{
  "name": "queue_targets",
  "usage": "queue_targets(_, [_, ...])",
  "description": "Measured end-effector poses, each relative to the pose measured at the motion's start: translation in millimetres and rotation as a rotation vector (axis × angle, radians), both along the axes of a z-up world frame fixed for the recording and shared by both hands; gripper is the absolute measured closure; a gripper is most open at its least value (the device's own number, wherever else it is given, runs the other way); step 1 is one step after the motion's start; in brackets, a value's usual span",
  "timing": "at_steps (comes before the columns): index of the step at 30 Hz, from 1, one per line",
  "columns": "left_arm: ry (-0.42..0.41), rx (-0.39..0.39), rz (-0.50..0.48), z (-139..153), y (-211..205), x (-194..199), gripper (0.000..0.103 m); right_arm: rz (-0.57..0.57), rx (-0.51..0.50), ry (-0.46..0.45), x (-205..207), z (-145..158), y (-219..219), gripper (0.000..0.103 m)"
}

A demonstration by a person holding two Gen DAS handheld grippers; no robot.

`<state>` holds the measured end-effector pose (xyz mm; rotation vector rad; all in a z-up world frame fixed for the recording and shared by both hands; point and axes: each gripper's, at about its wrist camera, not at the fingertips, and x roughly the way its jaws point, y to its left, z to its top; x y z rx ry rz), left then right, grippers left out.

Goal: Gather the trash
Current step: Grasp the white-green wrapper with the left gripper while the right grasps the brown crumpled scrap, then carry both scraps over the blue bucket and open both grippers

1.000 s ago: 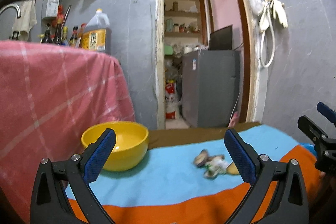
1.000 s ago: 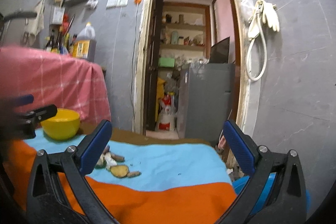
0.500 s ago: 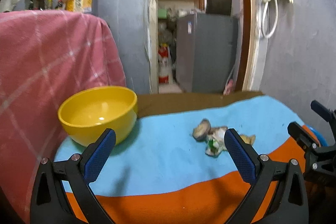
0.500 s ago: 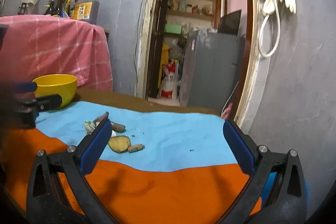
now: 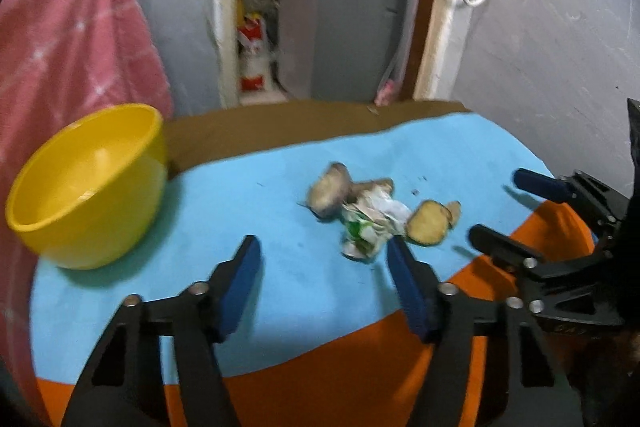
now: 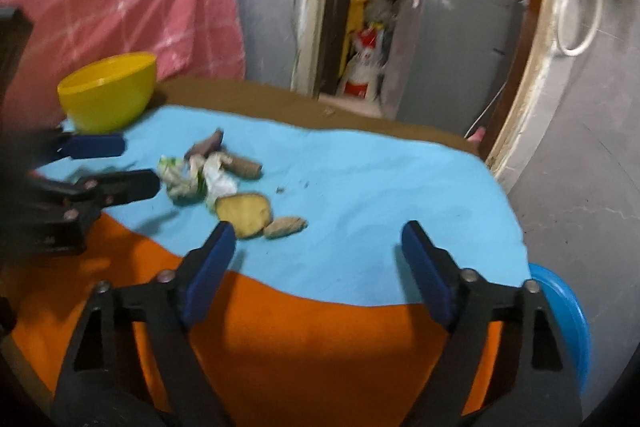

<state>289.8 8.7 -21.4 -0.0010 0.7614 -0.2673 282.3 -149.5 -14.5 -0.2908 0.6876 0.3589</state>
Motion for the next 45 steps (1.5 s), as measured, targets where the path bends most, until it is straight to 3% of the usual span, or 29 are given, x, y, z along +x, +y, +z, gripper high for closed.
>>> queue_targets(2, [0.035,-0.020,-0.014,-3,-1,7,0.061,0.008,-0.021,0.031,4,-4,4,0.005])
queue_targets(7, [0.068,-0.111,-0.021,-2,4,19,0.072,0.042,-0.032,0.143,22,-11,6,0.012])
queue_targets(11, [0.078,-0.119,-0.047,-1,3,22,0.082,0.060,-0.024,0.177,34,-9,8,0.016])
queue_targets(22, [0.084,-0.159,-0.040,1,7,23,0.094,0.099,0.026,0.222,35,-12,3,0.050])
queue_targets(25, [0.066,-0.153,-0.032,3,5,19,0.095,0.091,0.053,0.215,34,-11,0,0.050])
queue_targets(29, [0.041,-0.151,-0.024,4,6,14,0.096,0.086,0.079,0.171,26,-7,-2,0.051])
queue_targets(36, [-0.032,-0.162,-0.022,10,2,-12,0.096,0.074,0.168,0.009,-7,3,-12,0.051])
queue_targets(45, [-0.238,-0.129,-0.033,44,-27,-55,0.096,0.047,0.215,-0.271,-52,33,-24,0.050])
